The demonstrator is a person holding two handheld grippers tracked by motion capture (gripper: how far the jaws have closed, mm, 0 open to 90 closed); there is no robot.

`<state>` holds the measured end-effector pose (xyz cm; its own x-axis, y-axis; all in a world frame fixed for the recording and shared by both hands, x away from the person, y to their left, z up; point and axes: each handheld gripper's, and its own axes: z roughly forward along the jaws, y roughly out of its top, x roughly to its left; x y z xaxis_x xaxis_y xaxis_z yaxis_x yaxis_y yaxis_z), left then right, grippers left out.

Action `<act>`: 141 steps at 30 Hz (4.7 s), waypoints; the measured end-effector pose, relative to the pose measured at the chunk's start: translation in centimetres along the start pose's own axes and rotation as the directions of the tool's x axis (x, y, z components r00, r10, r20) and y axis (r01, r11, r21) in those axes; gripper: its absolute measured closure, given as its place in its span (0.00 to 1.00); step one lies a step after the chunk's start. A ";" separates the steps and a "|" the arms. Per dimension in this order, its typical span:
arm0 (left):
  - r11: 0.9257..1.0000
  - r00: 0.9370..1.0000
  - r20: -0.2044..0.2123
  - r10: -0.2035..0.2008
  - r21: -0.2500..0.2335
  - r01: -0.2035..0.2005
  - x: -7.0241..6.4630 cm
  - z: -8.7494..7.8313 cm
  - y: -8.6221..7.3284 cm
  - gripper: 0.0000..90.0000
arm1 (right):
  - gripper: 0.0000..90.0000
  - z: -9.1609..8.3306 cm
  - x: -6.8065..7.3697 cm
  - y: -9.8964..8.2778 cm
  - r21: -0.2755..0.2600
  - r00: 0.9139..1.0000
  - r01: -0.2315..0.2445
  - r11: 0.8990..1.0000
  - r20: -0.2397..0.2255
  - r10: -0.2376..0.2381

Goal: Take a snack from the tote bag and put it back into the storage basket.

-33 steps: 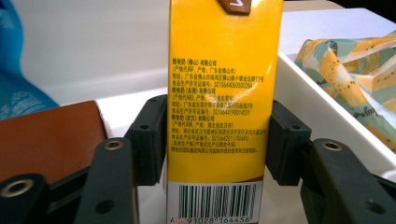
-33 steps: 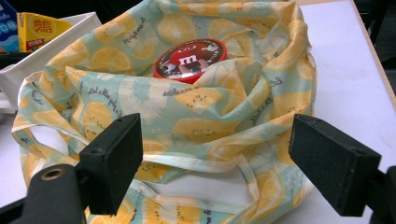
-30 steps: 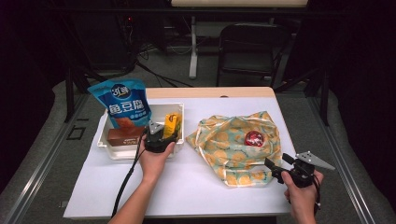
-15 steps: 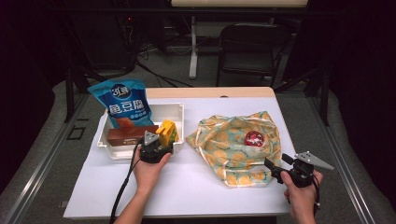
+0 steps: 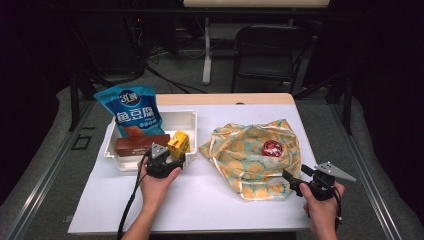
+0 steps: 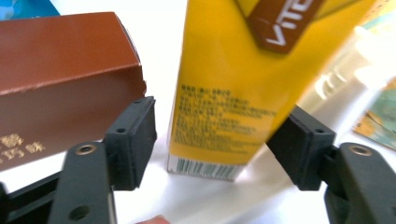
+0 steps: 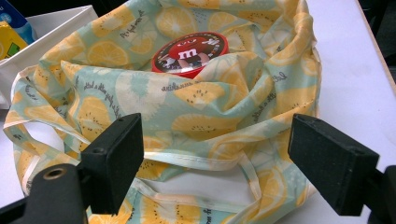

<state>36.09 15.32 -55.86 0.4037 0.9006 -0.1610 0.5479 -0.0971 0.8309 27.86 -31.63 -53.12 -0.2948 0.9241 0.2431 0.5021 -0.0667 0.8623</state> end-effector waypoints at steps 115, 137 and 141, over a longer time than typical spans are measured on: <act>0.997 0.977 -0.210 -0.045 0.048 0.056 -0.2 5.6 6.9 1.00 | 0.29 -0.7 0.1 0.2 -0.042 1.000 0.019 0.999 0.020 -0.018; 0.993 0.999 0.023 0.048 -0.113 -0.045 -1.3 -4.1 4.6 0.64 | 1.00 -0.6 1.3 1.6 -0.084 0.997 0.058 0.995 0.054 -0.054; 0.992 0.997 0.047 0.066 -0.106 -0.061 -1.3 -5.1 4.1 0.64 | 1.00 -0.2 1.9 2.3 -0.089 0.993 0.095 0.992 0.074 -0.088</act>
<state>34.10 15.93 -49.51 0.4727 0.8715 -0.1307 0.4415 -0.1059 0.8910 28.28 -30.09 -50.58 -0.2774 0.9516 0.1325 0.3977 -0.0118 0.9174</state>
